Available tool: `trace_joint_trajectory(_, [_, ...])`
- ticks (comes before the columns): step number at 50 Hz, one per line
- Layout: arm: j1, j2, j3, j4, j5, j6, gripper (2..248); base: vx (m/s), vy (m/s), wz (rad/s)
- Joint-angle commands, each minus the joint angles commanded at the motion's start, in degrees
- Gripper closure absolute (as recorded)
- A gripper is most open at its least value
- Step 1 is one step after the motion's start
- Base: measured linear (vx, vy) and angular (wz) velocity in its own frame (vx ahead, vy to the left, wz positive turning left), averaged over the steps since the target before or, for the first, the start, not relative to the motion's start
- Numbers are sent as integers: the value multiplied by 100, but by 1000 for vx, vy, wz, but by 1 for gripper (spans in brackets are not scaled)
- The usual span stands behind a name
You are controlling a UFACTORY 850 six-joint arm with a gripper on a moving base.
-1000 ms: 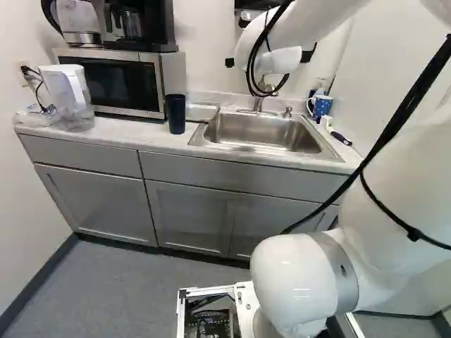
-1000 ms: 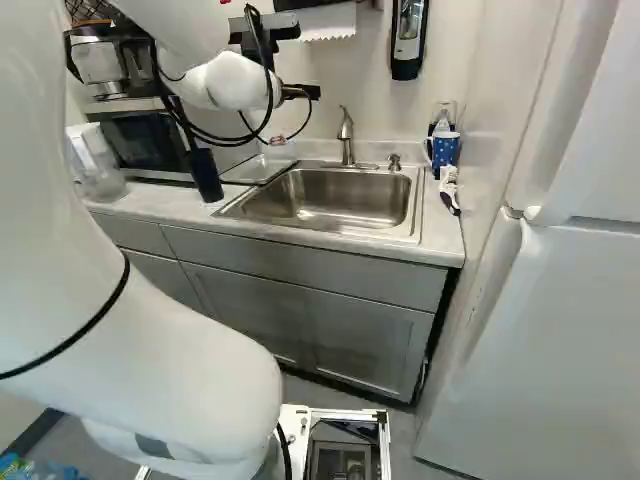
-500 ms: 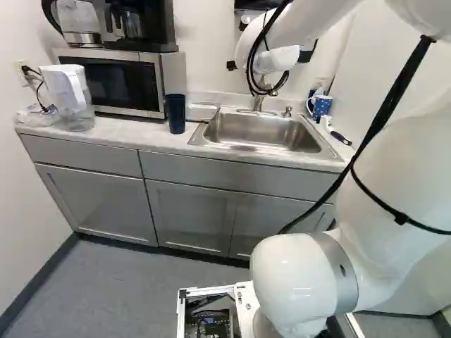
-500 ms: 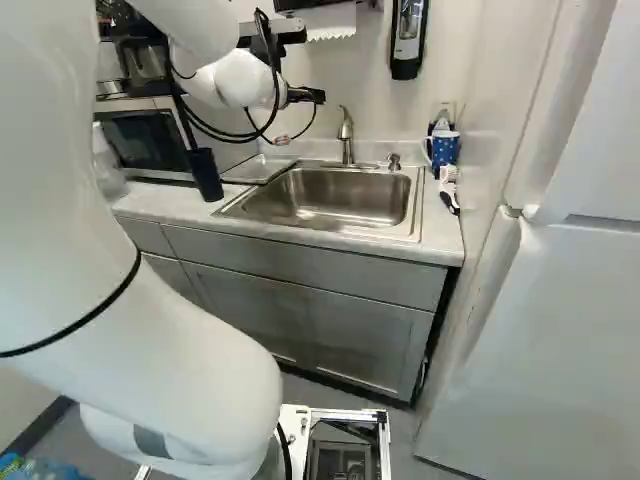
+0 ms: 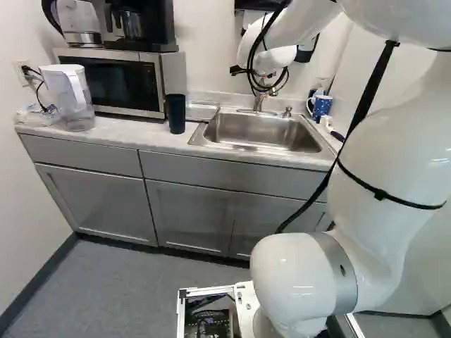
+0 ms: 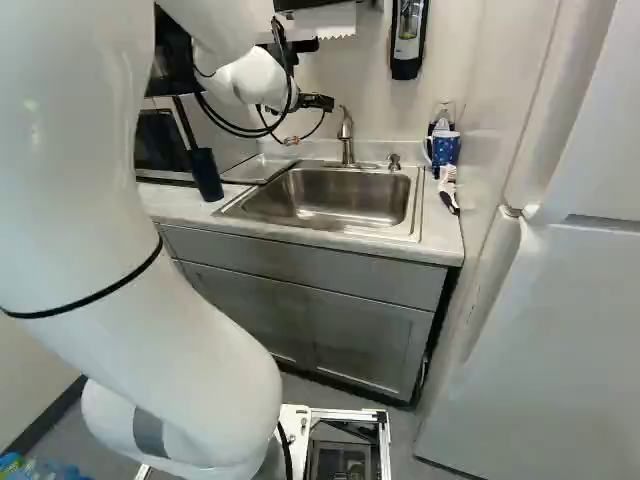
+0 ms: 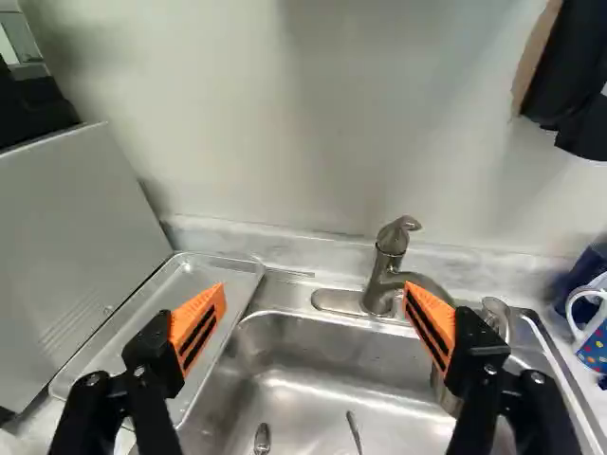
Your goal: Rinse the cup and place it in the tray
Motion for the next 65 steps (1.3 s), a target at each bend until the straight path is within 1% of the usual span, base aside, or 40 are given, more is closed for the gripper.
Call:
trace_joint_trajectory(15, [-79, -378, -390, 0, -266, 0, 3, 0, 0, 0])
trace_joint_trajectory(57, [-236, -1452, -1569, 0, -266, 0, 3, 0, 0, 0])
trace_joint_trajectory(65, [-241, -1554, -1686, 0, -266, 0, 3, 0, 0, 0])
